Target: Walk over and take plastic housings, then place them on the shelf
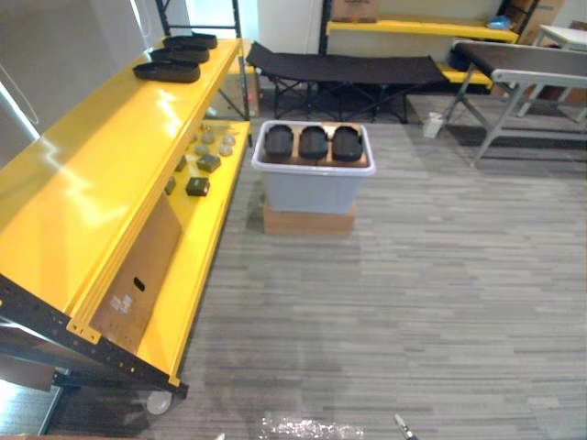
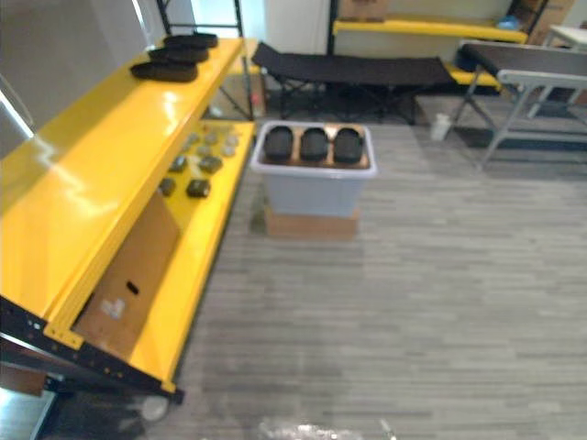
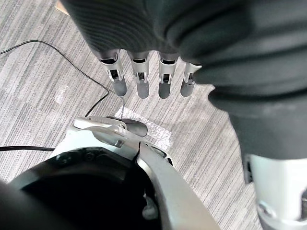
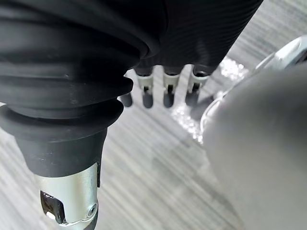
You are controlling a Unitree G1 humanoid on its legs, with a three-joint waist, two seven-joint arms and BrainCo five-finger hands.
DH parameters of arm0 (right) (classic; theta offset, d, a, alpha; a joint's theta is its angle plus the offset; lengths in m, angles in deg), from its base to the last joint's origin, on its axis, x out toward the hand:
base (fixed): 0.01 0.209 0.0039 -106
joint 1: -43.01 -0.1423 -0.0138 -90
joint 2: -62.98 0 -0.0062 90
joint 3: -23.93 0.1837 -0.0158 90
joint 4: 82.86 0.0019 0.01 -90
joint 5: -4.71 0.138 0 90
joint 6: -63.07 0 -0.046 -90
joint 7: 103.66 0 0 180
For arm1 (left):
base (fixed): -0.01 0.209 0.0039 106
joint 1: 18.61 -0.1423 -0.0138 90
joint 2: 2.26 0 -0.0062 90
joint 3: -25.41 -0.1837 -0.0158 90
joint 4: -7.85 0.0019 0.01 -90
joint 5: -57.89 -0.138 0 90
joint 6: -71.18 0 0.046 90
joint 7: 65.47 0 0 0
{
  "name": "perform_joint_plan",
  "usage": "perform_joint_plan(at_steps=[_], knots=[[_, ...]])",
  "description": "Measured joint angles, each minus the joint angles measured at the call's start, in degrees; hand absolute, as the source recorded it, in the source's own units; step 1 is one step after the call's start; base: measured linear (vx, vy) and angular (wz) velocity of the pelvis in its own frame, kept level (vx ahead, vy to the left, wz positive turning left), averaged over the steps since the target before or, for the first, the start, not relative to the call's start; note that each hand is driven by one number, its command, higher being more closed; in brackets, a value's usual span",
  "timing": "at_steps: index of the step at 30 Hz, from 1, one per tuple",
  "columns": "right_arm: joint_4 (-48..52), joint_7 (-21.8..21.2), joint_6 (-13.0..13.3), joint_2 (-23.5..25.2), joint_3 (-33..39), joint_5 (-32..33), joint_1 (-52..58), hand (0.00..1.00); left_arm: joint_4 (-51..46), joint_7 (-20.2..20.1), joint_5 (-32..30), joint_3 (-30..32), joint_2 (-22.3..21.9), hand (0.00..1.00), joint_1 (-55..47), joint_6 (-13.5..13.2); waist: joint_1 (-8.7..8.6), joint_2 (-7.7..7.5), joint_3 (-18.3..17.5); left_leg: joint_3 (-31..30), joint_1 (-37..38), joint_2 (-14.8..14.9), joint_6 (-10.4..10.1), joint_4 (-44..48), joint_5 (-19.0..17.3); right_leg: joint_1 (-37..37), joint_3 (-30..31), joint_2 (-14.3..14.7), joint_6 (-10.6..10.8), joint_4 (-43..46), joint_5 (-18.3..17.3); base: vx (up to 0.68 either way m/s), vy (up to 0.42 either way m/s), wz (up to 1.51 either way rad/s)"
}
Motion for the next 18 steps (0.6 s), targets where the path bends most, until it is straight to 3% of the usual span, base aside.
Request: perform_joint_plan(at_steps=[4, 7, 11, 13, 16, 18], knots=[[0.41, -0.23, 0.69, 0.52, 0.04, -0.2, -0.01, 0.0, -0.33, 0.54, 0.17, 0.57, 0.06, 0.0, 0.18, -0.75, 0.14, -0.44, 0.18, 0.56, -0.17, 0.0, 0.03, -0.35, -0.02, -1.03, 0.18, -0.18, 0.0, 1.42, 0.0, -0.08, 0.016, -0.06], [1.19, -0.52, 0.0, 0.7, 0.0, -3.74, 0.17, 0.0, -0.37, 0.83, 0.61, 2.32, 0.02, 0.0, 0.79, -0.85, 0.53, -0.8, 0.14, 0.72, -1.61, -0.03, 0.23, -0.39, 0.08, -2.91, 0.15, -0.36, -0.01, 2.31, 0.0, -0.12, 0.017, -0.05], [1.21, -0.83, -0.49, 0.27, -1.27, -7.81, -1.09, 0.0, -1.24, 1.91, 0.76, 3.46, 0.02, 0.0, 2.74, -1.54, 2.15, -1.82, 0.5, 0.61, -5.79, -0.25, 1.12, -0.35, 0.89, -7.02, -0.14, -0.47, -0.66, 2.27, 0.41, -0.07, -0.005, -0.01], [1.19, -0.23, -0.24, 0.3, -1.65, -7.63, -2.58, 0.0, -1.24, 1.88, 0.71, 3.41, -0.15, 0.0, 3.51, -2.24, 2.27, -1.96, 1.63, 0.57, -6.2, -0.36, 1.12, -0.33, 1.1, -7.24, -0.11, -0.48, -0.99, 1.71, 0.65, -0.04, -0.012, -0.01], [1.68, -0.29, 0.26, -0.05, -3.53, -7.29, -4.38, 0.0, -1.34, 1.74, 0.85, 3.21, -0.89, 0.0, 5.1, -3.19, 2.56, -0.9, 3.22, 0.58, -7.49, -0.46, 1.13, -0.03, 1.16, -8.49, -0.08, -0.5, -1.0, 1.55, 0.72, 0.0, 0.0, 0.0], [2.07, -0.81, 1.39, -0.18, -3.89, -7.48, -6.08, 0.0, -1.4, 1.78, 0.81, 3.09, -0.98, 0.0, 6.76, -4.19, 3.01, -1.21, 4.11, -0.13, -10.04, -0.46, 1.2, 1.23, 1.2, -10.46, -0.26, -0.61, -1.13, 1.51, 0.94, 0.05, -0.008, 0.12]])
